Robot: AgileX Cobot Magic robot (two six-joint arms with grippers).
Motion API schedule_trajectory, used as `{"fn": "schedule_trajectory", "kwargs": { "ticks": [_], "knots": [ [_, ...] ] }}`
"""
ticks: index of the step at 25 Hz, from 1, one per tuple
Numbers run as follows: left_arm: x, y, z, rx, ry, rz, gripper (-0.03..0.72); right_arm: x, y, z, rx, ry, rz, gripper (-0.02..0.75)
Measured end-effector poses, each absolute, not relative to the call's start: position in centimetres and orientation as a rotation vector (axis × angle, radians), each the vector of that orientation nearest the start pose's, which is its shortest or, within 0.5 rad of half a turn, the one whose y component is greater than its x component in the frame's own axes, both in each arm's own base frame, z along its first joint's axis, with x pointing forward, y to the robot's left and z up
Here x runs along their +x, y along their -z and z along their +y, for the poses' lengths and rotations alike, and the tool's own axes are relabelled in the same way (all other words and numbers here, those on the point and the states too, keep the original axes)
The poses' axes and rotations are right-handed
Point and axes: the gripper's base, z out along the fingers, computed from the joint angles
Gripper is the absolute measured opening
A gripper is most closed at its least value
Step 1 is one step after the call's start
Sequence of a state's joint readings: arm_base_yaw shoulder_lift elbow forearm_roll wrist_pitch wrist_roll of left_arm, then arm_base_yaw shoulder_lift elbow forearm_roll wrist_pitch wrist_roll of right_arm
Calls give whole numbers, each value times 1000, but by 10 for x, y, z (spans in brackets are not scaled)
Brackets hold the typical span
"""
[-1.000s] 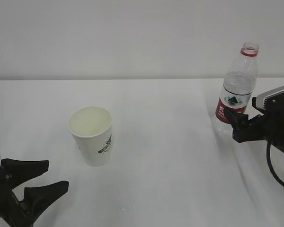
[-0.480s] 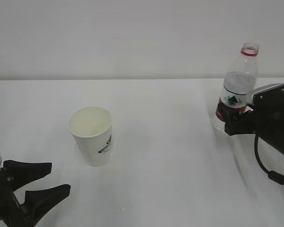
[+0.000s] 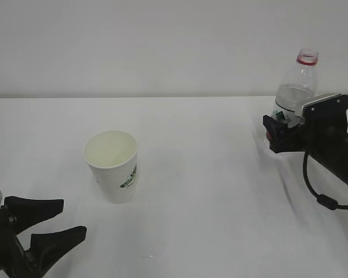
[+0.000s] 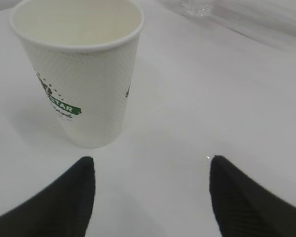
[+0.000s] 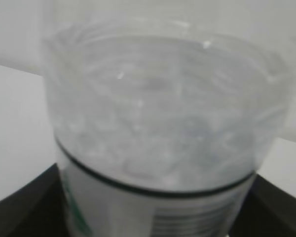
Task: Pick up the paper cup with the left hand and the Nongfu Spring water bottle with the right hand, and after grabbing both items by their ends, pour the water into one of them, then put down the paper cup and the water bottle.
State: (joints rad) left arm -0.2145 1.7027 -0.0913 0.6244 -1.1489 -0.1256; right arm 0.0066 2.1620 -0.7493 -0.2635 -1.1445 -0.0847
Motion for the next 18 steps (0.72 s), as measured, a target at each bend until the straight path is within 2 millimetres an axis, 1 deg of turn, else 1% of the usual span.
{"fn": "schedule_trajectory", "kwargs": {
  "ticks": [3,8,14,18],
  "knots": [
    [164,-114,-85,717,602,1872,528,360,-81,24,-349,-73,1720,605],
    [164,-114,-85,717,602,1872,528,360,-81,25,-353,-80,1720,522],
    [164,-114,-85,717,602,1872,528,361,-82,26,-371,-87,1714,508],
    [164,-114,-85,725,597,1868,528,361,-91,27,-397,-84,1723,506]
  ]
}}
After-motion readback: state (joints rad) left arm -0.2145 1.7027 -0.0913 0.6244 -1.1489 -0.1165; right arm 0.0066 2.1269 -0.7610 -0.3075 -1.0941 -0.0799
